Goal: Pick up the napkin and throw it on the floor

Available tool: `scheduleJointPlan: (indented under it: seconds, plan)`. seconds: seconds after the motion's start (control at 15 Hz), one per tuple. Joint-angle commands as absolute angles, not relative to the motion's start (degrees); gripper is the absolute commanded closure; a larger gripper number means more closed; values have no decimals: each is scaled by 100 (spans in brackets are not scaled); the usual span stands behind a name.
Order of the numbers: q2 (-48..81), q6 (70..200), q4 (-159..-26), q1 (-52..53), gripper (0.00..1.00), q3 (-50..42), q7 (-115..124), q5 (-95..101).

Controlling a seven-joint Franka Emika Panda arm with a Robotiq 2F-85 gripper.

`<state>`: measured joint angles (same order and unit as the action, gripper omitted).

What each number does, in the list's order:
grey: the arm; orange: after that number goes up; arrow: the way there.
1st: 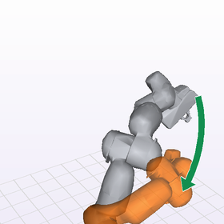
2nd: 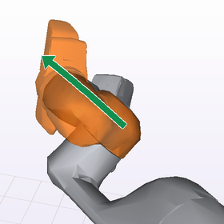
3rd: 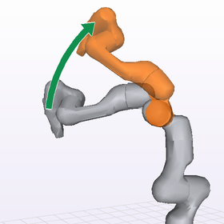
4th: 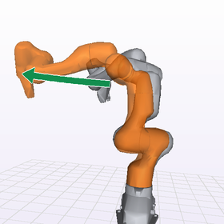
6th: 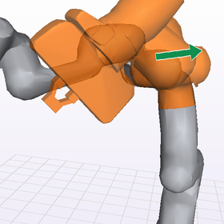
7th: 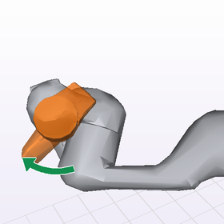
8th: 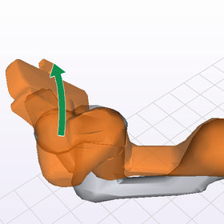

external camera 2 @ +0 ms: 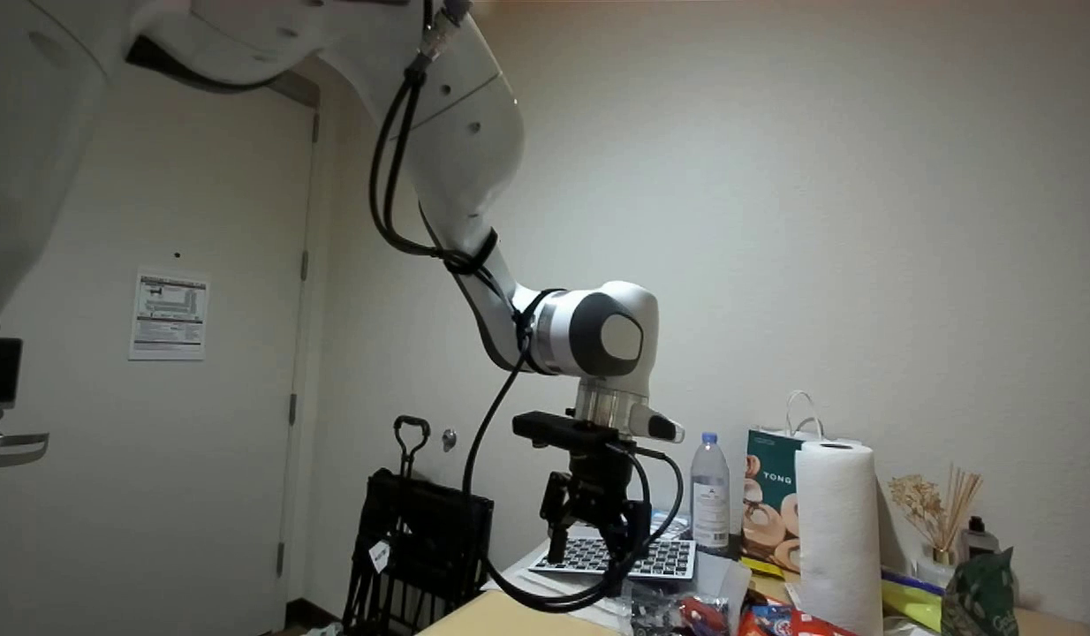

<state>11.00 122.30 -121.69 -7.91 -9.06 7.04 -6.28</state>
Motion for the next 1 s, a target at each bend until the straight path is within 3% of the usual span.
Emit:
scheduleJointPlan:
  seconds: [0.0,0.4,0.93]
  plan:
    - [1857,12017,-11481,-1044,0,-975,660,-948]
    - [2710,12216,-10894,-1337,0,-1042,848,-1218]
    - [2920,12218,-10690,-1189,0,-1119,1152,-935]
